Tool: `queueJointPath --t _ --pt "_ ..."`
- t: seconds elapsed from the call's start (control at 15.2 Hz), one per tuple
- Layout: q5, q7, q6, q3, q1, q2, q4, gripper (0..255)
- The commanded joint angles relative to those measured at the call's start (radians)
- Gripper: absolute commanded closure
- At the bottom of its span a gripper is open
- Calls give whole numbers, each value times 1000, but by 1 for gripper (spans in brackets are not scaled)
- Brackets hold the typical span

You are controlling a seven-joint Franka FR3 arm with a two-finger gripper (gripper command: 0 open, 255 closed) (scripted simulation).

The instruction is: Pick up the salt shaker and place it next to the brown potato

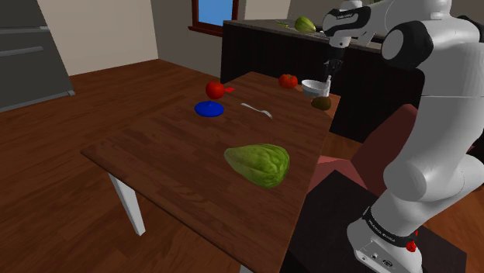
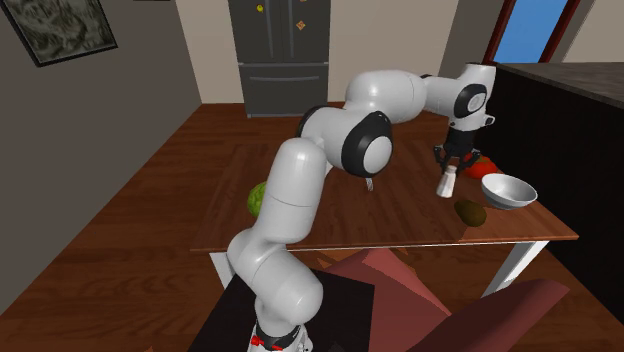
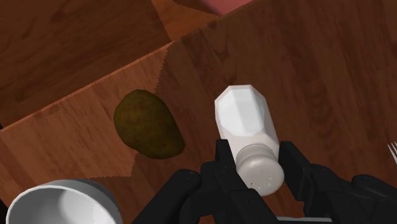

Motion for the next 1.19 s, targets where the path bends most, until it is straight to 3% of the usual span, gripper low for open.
queueJointPath --t 0.0,1.12 --pt "-1 2 28 0 2 -3 -31 255" --pt "8 5 241 7 6 31 -210 255"
